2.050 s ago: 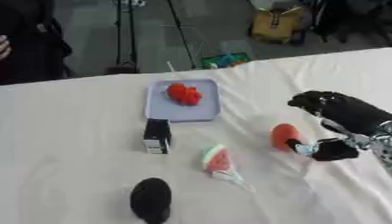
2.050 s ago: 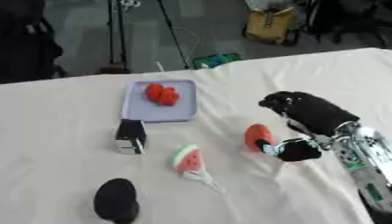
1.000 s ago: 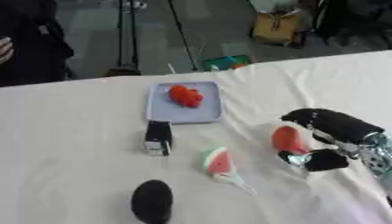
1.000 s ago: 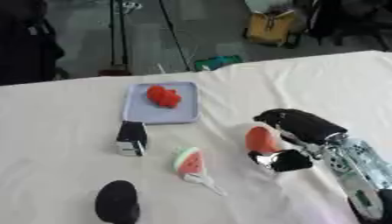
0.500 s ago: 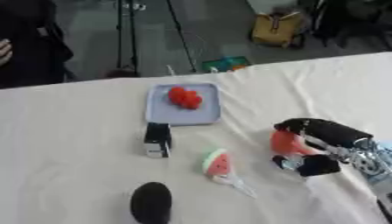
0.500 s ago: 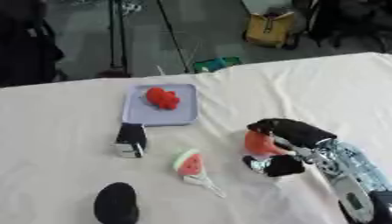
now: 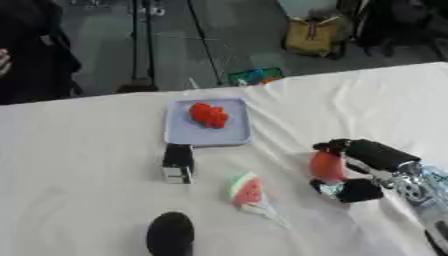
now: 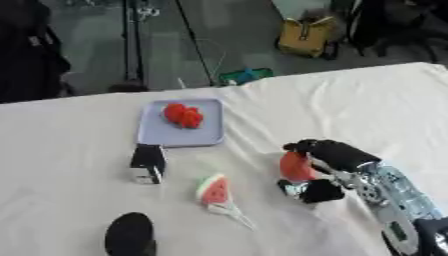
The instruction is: Pick up objects on the table and place them in the box.
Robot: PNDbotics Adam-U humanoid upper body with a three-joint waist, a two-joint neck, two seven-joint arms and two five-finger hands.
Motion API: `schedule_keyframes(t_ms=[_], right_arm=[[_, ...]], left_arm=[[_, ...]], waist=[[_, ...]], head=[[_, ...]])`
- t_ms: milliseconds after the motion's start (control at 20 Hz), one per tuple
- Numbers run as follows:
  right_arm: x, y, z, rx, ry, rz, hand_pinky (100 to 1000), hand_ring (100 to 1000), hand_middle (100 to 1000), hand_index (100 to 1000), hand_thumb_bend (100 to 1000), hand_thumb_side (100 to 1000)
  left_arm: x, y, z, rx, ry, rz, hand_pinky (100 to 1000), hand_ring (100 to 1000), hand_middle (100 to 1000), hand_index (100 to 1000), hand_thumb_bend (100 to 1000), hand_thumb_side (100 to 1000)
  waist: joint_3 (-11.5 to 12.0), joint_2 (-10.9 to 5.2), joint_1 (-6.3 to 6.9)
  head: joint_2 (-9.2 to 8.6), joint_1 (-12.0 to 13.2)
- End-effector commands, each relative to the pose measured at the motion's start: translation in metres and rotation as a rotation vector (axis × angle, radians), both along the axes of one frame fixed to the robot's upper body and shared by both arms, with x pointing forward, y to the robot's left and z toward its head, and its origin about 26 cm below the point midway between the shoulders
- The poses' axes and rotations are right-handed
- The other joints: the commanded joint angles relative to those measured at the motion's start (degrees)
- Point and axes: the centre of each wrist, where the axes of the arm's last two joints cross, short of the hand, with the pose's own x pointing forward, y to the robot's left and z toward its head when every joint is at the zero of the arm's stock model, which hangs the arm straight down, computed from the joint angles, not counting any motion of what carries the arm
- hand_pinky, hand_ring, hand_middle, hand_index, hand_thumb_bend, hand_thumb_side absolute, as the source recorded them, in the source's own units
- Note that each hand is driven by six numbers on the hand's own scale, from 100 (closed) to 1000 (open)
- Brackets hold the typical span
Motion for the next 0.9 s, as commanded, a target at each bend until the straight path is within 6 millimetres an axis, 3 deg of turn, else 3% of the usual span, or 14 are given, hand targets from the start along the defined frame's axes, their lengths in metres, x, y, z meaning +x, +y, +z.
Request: schedule_keyframes(t_ms=[50,900], right_arm=[[0.0018,-0.0038,0.0076,-0.026,-0.048,-0.026,893,821,862,1000,362,732],[0.0039,-0.0097,0.0062,-0.043,-0.010,-0.048,880,832,795,1000,356,680]], left_arm=[[-0.0021,0.0000,0.0046,0.015,-0.014,-0.004,669,646,738,665,100,871],[-0.0020,-0.0004,0.0048,0.014,-0.012,-0.007,669,645,738,664,100,861]], waist=[[-0.1,-0.86,-0.11],[-0.5,-0.80,-0.01]], head=[[-0.73,-0.2],[-0.75,-0.2]])
